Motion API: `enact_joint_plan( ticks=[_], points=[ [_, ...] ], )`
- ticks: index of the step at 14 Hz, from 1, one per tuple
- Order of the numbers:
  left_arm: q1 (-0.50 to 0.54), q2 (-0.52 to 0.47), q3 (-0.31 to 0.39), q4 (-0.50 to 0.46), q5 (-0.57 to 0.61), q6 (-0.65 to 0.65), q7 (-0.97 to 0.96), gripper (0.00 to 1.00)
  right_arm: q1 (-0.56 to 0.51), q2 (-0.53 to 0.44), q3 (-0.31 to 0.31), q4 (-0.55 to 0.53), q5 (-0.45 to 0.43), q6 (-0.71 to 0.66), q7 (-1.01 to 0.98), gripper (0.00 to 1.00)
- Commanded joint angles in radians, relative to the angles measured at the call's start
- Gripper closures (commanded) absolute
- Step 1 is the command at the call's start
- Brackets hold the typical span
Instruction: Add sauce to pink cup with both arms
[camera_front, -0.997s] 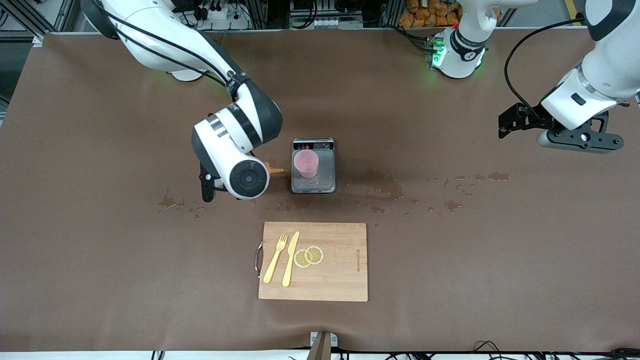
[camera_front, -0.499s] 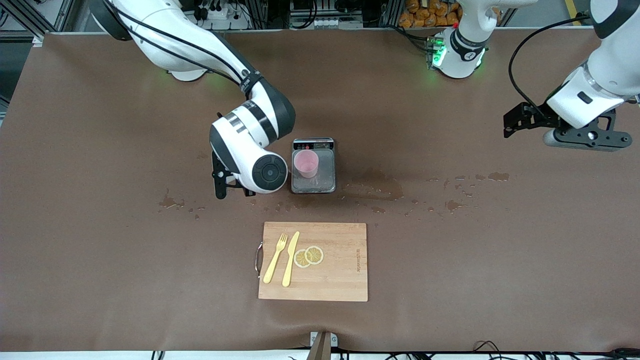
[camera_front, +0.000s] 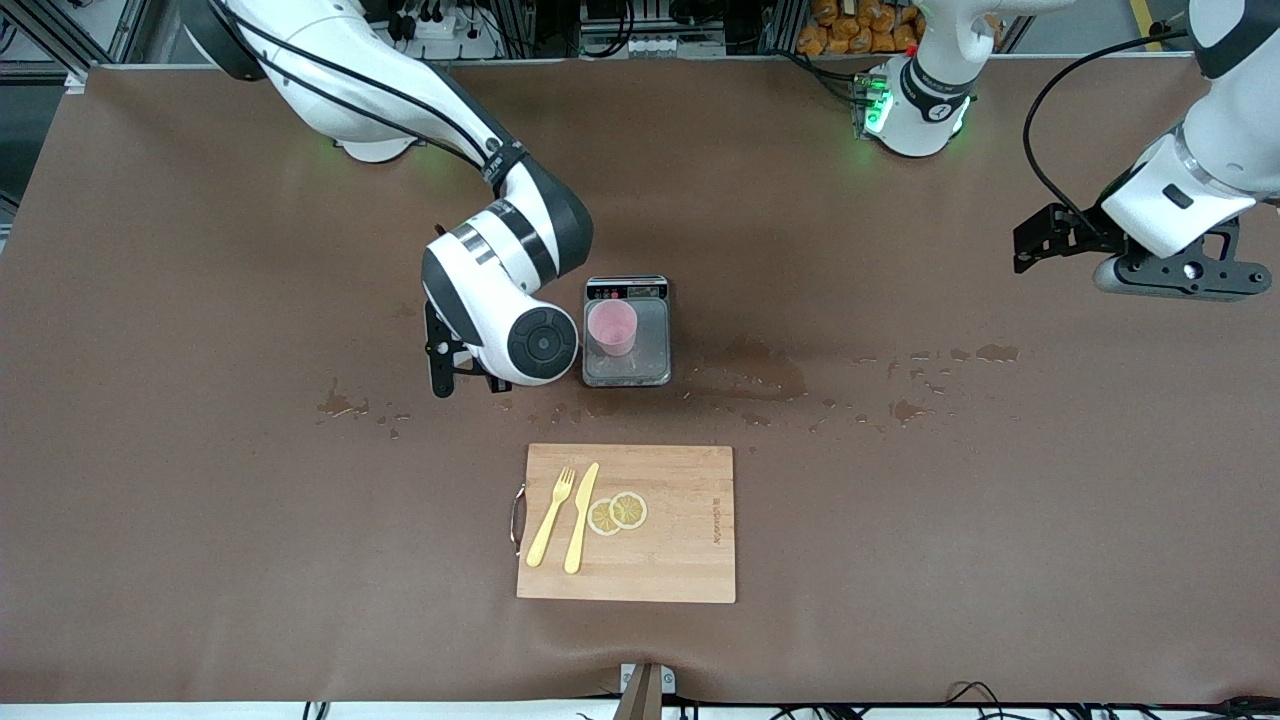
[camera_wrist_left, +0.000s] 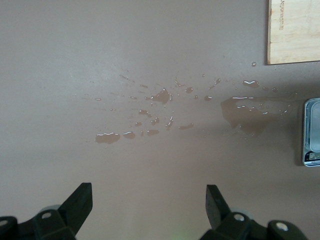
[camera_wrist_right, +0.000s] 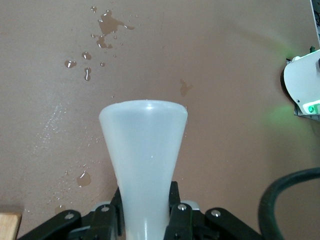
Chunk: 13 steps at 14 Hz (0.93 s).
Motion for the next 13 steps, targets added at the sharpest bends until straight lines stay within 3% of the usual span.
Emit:
enact_joint_plan(
  ticks=[1, 6, 13],
  points=[
    [0.014, -0.018, -0.008, -0.003, 0.023, -0.018, 0.008, 0.0, -0.008, -0.021, 0.003, -0.009, -0.009, -0.006, 0.002, 0.91],
    [0.013, -0.019, -0.009, -0.003, 0.023, -0.022, 0.008, 0.0, -0.051, -0.025, 0.011, -0.009, 0.009, -0.004, -0.008, 0.94],
    [0.014, -0.026, -0.02, 0.0, 0.022, -0.022, 0.008, 0.0, -0.214, -0.081, 0.012, -0.003, 0.227, -0.004, -0.203, 0.94]
  ],
)
